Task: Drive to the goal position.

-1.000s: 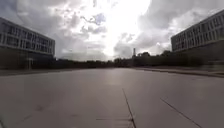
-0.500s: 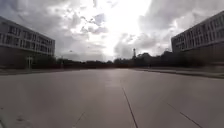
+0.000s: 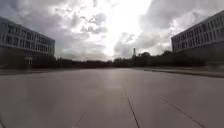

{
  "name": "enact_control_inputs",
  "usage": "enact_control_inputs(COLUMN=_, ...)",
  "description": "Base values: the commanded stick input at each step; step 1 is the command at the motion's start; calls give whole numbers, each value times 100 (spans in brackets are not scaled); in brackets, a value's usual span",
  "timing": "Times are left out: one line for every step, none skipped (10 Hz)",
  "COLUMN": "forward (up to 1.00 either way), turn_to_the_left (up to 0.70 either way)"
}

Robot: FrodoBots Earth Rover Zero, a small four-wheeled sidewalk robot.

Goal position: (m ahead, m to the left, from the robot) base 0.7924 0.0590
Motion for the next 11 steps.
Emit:
enact_control_inputs(forward=70, turn_to_the_left=0)
enact_control_inputs(forward=70, turn_to_the_left=0)
enact_control_inputs(forward=70, turn_to_the_left=0)
enact_control_inputs(forward=70, turn_to_the_left=0)
enact_control_inputs(forward=70, turn_to_the_left=0)
enact_control_inputs(forward=70, turn_to_the_left=0)
enact_control_inputs(forward=70, turn_to_the_left=0)
enact_control_inputs(forward=70, turn_to_the_left=0)
enact_control_inputs(forward=70, turn_to_the_left=0)
enact_control_inputs(forward=70, turn_to_the_left=0)
enact_control_inputs(forward=70, turn_to_the_left=0)
